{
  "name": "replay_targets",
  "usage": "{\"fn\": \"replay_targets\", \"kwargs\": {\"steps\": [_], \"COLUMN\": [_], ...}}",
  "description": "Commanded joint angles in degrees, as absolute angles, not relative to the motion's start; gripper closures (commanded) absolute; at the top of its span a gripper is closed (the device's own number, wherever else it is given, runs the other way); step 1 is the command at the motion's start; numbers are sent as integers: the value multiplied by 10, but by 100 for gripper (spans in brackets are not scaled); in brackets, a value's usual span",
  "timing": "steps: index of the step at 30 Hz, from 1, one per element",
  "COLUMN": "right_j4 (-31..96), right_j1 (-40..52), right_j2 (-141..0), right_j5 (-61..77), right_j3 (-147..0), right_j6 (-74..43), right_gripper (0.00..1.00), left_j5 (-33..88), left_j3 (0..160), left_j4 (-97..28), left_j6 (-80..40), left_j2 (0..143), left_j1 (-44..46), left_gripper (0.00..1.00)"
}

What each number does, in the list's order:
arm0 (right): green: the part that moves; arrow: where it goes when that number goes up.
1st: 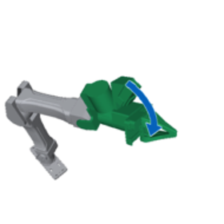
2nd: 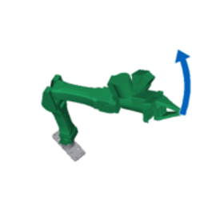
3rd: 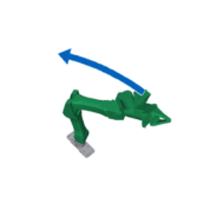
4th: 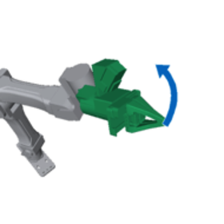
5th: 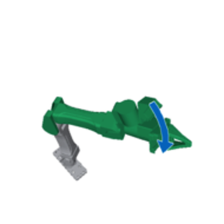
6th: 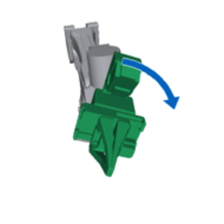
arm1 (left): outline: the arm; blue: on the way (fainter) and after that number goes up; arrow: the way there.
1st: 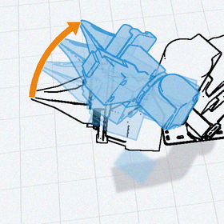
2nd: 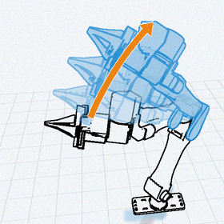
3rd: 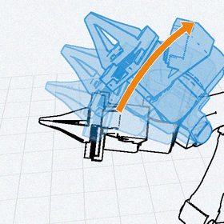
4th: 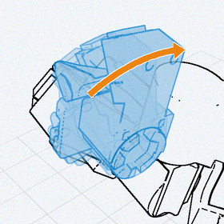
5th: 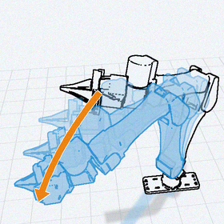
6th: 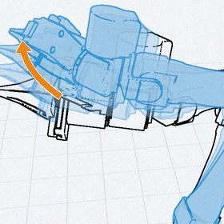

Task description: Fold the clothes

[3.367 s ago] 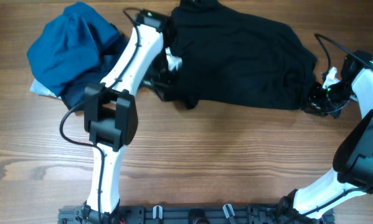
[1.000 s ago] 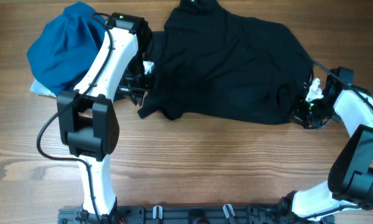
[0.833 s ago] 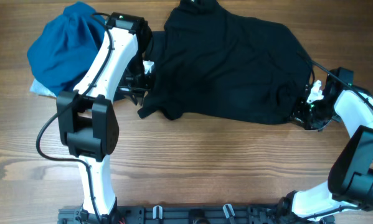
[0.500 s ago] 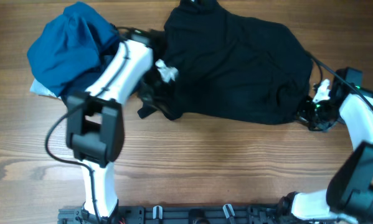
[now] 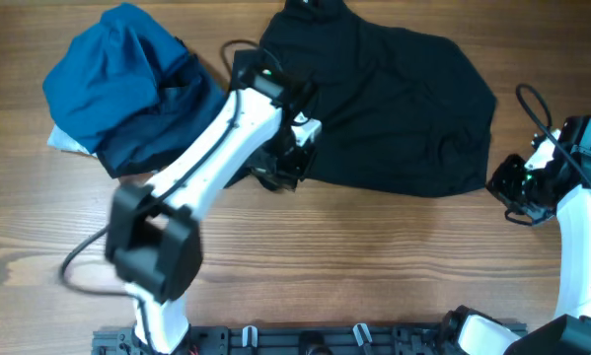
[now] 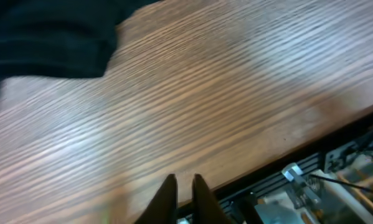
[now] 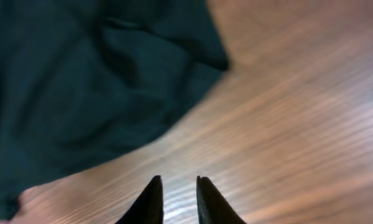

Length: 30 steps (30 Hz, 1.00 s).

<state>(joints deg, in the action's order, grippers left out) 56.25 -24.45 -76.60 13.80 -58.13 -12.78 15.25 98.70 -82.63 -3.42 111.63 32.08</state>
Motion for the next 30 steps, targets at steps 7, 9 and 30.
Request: {"fn": "replay_targets", "kwargs": {"steps": [7,9,30], "right_j4": [542,546,546], "right_j1": [-245,-245,-245], "right_j2": [-659,-658,-679], "right_j5": [252,237,163], "right_j3": [-587,-587,-587], "right_j6": [-79,-96,-141], "right_gripper": [50,50,63], "left_j5": [72,58,23], "left_j3": [986,985,886], "left_j4": [-700,-665,-608], "left_j6": [-69,-69,-129], "left_j2": [922,931,1256], "left_j1": [335,333,295], "left_gripper": [0,24,96]}}
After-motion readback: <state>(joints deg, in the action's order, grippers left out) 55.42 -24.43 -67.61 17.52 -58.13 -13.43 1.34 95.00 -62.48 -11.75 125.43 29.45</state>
